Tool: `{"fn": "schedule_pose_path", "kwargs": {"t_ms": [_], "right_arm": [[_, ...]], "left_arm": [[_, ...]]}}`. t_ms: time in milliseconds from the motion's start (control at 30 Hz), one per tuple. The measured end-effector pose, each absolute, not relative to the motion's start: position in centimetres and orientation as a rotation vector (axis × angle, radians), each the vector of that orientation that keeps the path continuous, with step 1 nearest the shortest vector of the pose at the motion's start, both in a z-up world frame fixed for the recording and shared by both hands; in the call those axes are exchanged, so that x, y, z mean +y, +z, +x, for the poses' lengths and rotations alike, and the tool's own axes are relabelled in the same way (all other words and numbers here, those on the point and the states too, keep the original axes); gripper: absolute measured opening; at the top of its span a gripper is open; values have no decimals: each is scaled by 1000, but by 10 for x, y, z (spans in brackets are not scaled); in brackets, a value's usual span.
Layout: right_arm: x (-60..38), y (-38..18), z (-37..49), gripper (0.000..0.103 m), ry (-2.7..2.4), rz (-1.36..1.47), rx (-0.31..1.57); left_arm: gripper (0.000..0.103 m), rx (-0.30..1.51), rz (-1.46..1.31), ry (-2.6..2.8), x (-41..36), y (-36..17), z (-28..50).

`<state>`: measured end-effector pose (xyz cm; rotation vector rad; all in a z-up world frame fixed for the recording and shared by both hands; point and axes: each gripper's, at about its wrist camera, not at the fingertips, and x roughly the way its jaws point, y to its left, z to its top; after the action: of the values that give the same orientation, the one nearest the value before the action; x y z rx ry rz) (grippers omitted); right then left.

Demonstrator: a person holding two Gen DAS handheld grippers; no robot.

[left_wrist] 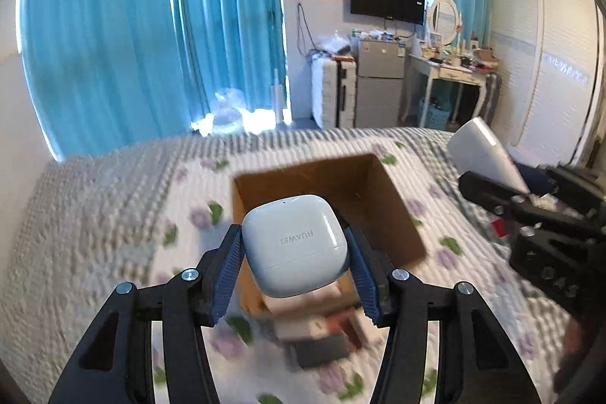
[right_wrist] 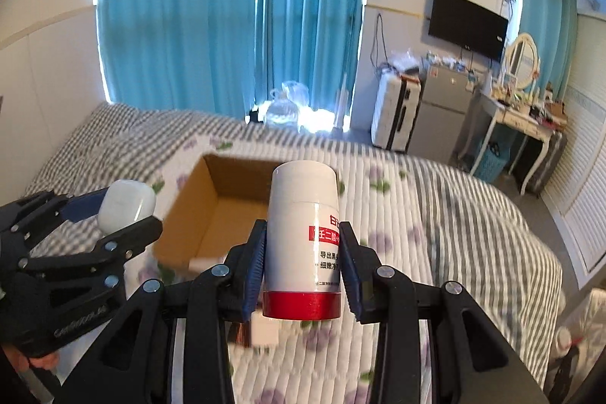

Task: Organize rigid objects
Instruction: 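Carry the bottle and earbuds case into the box and open both grippers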

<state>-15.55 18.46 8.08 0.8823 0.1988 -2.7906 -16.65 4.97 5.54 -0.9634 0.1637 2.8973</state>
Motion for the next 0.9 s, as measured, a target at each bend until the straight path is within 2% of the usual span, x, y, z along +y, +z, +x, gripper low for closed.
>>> {"fn": "schedule_pose_path", "kwargs": {"t_ms": [100,267,500,667,733,767,800,833,900], "right_arm": [[180,89,-177,36,-2787,865,195],[176,77,-215,36,-2772,891,178],[178,22,-260,36,-2725,1002,172],[184,-11,-280,36,-2697,1050,164],[186,-19,-280,36,-2688,1045,151],[187,-22,-281,36,-2684,1048,148],[187,-24,-282,36,-2683,1051,146],[188,-26,-283,36,-2683,1051,147],[189,-25,-282,36,-2683,1051,145]], "left_arm": [[55,233,-978,2915,50,50,-196],[55,206,-1077,2874,52,17,-236],[55,330,-1211,2803,74,-56,-268],[55,340,-1249,2788,76,-79,-275],[57,360,-1229,2795,78,-79,-274],[62,352,-1219,2787,76,-79,-273],[72,353,-1208,2792,77,-78,-271],[75,359,-1199,2805,76,-77,-269],[77,371,-1174,2821,75,-71,-268]]}}
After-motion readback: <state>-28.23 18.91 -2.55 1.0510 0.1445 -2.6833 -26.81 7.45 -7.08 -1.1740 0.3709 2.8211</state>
